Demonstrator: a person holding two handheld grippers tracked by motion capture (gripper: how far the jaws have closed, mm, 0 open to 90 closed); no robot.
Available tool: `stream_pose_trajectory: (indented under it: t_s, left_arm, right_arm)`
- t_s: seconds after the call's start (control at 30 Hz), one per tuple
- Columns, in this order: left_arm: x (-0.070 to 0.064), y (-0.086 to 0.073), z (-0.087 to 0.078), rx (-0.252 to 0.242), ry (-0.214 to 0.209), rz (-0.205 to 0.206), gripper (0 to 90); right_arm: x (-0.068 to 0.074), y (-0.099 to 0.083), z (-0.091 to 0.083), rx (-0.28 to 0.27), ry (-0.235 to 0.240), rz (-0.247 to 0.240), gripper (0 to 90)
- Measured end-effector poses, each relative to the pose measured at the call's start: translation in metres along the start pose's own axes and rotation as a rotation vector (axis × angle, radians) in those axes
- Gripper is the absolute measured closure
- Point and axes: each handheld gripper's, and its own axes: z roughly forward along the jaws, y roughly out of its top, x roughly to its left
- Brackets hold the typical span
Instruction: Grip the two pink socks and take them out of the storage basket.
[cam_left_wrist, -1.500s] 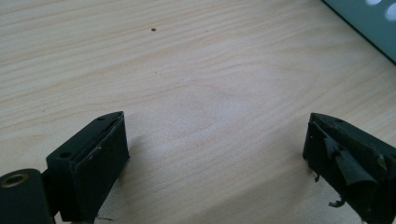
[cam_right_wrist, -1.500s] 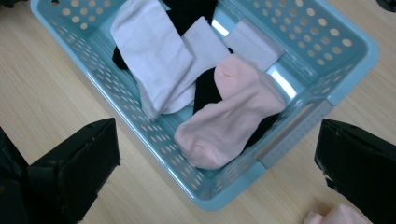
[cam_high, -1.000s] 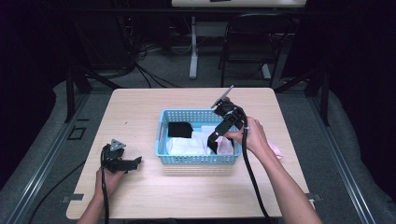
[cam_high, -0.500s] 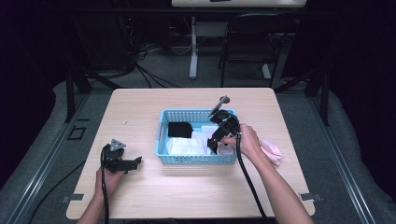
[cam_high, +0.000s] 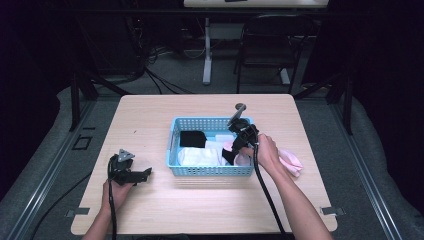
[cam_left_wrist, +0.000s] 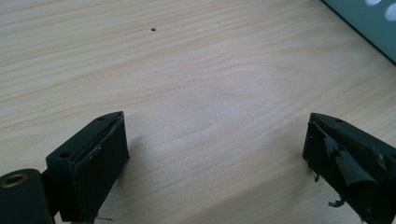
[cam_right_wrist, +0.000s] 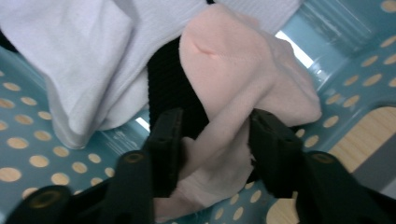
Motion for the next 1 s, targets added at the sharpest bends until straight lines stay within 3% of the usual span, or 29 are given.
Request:
stream_pose_trajectory:
  t_s: [0.1,0.13,0.27,0.43,0.73,1.0]
  left_arm:
    - [0.000,0.000,0.000,0.000,0.000,0.000,6.5]
    - [0.000,0.000,0.000,0.000,0.000,0.000,6.5]
    - [0.000,0.000,0.000,0.000,0.000,0.000,6.5]
    - [0.000,0.000,0.000,0.000,0.000,0.000,6.5]
    - [0.000,0.000,0.000,0.000,0.000,0.000,6.5]
    - [0.000,0.000,0.000,0.000,0.000,0.000,6.5]
  right_arm:
    - [-0.003,0.000,0.000,0.022,-0.012,-0.013,74.0]
    - [-0.002,-0.003,0.002,-0.020,0.003,0.022,79.4]
    - [-0.004,-0.004,-0.006,-0.034,-0.002,0.018,83.1]
    - [-0.002,-0.005,-0.015,-0.068,-0.006,0.021,83.4]
    - [0.006,-0.003,-0.052,-0.127,-0.021,-0.026,83.3]
    - [0.010,-0.002,-0.074,-0.168,-0.026,-0.032,83.3]
